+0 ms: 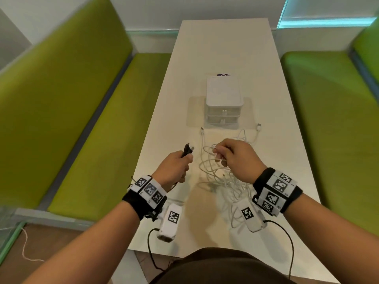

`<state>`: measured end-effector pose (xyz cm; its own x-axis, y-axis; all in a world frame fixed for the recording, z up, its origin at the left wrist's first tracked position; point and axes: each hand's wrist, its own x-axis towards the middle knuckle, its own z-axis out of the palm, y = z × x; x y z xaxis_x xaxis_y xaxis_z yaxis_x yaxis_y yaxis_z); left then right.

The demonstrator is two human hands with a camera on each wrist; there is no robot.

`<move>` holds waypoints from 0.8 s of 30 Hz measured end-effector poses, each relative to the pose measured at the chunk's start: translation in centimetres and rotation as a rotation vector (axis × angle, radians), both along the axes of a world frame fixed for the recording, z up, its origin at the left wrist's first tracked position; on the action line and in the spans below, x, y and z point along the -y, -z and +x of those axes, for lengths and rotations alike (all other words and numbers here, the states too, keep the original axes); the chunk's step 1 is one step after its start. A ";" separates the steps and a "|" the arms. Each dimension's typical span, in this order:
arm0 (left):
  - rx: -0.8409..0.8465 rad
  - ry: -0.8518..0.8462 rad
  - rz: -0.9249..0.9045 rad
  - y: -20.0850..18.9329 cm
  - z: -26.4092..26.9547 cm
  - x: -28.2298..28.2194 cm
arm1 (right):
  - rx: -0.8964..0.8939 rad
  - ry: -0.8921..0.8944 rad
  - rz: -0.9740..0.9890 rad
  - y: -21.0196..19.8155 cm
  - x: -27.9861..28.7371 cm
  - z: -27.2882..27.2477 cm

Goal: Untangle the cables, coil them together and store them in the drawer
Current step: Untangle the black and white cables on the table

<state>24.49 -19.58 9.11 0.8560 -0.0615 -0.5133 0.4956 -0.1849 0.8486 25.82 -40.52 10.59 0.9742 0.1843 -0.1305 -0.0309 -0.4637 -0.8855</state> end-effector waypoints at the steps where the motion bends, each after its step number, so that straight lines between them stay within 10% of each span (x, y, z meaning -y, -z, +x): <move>1: -0.040 -0.052 -0.106 0.0 0.1 0.7 | 0.018 0.015 0.024 -0.2 0.0 -0.2; 6: -0.150 -0.201 -0.427 -0.2 0.8 2.7 | 0.093 -0.055 0.030 0.0 -0.3 -1.7; 24: -0.156 -0.268 -0.553 -0.2 0.8 2.5 | -0.124 -0.403 -0.214 2.1 0.0 -3.7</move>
<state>25.25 -22.13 9.33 0.7962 -0.1469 -0.5869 0.5893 0.4084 0.6971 22.13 -40.52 8.52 0.8049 0.5012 -0.3176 0.0897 -0.6319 -0.7698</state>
